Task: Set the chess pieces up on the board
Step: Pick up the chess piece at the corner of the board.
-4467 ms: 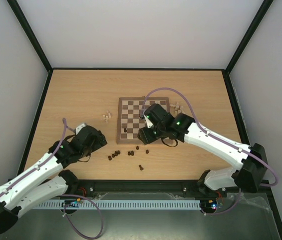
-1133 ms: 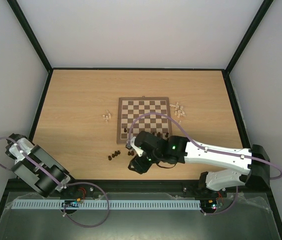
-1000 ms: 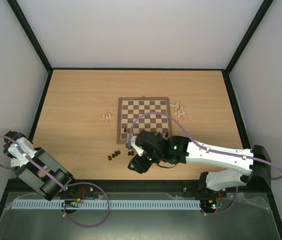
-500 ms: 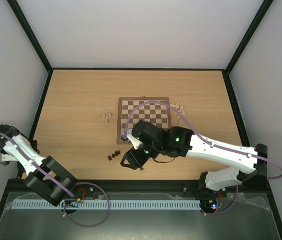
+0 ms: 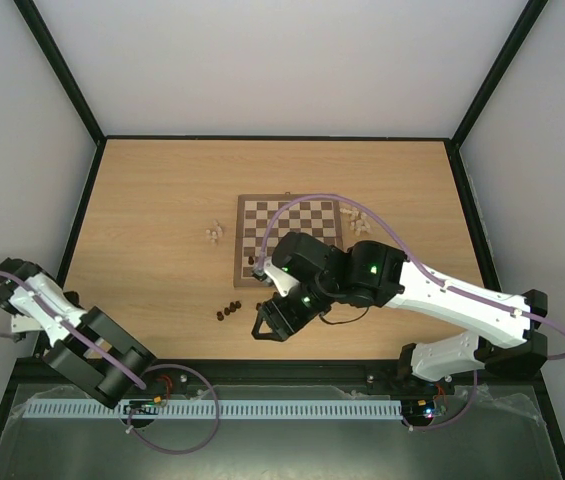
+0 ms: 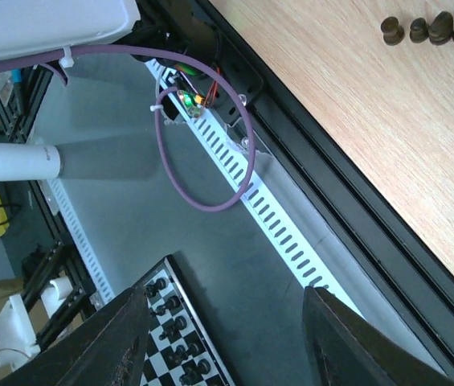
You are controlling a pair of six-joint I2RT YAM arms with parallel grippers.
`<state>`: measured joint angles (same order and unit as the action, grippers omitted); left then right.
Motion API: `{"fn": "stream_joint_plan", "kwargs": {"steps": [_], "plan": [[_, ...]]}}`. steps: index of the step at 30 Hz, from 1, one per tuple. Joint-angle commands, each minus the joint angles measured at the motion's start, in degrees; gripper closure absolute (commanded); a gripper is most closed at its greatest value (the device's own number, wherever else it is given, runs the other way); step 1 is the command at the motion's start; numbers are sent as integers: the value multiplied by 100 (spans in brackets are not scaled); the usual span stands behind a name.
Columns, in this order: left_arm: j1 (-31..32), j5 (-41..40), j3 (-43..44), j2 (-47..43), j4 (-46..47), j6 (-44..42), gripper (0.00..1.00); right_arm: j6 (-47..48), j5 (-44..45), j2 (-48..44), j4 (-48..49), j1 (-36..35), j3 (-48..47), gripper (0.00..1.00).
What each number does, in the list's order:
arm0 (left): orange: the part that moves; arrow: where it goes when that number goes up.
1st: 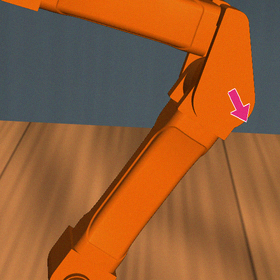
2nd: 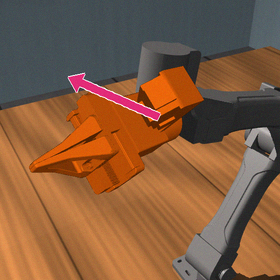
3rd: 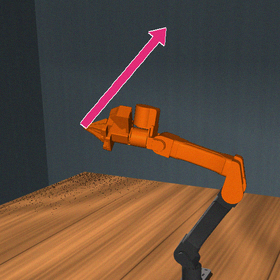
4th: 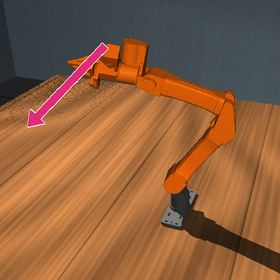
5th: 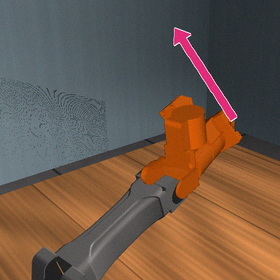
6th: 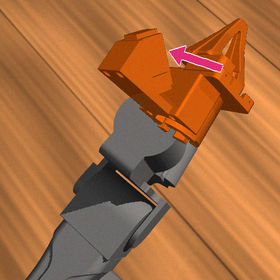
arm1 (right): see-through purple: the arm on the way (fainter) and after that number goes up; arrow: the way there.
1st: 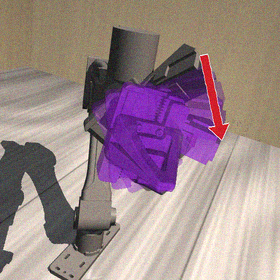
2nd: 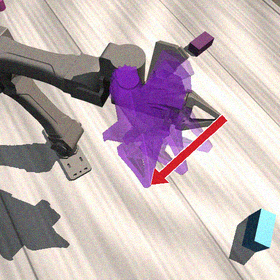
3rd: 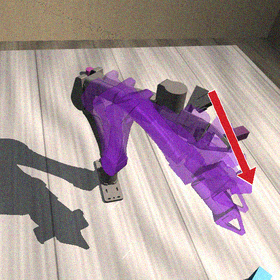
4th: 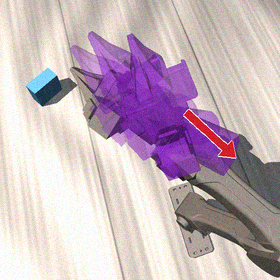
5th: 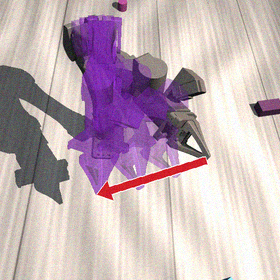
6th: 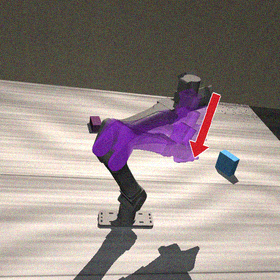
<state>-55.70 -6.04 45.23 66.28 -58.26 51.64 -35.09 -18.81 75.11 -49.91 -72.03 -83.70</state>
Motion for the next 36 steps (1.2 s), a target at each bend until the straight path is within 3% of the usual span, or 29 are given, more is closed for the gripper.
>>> {"fn": "stream_joint_plan", "kwargs": {"steps": [1, 7, 13, 19, 36], "plan": [[-59, -180, -257, -271, 211, -7, 30, -24, -223, -99, -421, -42, 128, 47], [-463, -118, -688, -25, 517, -46, 32, 147, -338, 6, -360, -46, 111, 47], [-485, -248, -678, 397, 822, -145, 34, 202, -372, 103, -334, -42, 116, 48], [-537, -304, -610, 872, 975, -146, 47, 183, -386, 252, -363, -44, -12, 48], [-543, -587, -499, 1128, 843, -142, 48, 117, -403, 365, -225, -44, -5, 48]]}}
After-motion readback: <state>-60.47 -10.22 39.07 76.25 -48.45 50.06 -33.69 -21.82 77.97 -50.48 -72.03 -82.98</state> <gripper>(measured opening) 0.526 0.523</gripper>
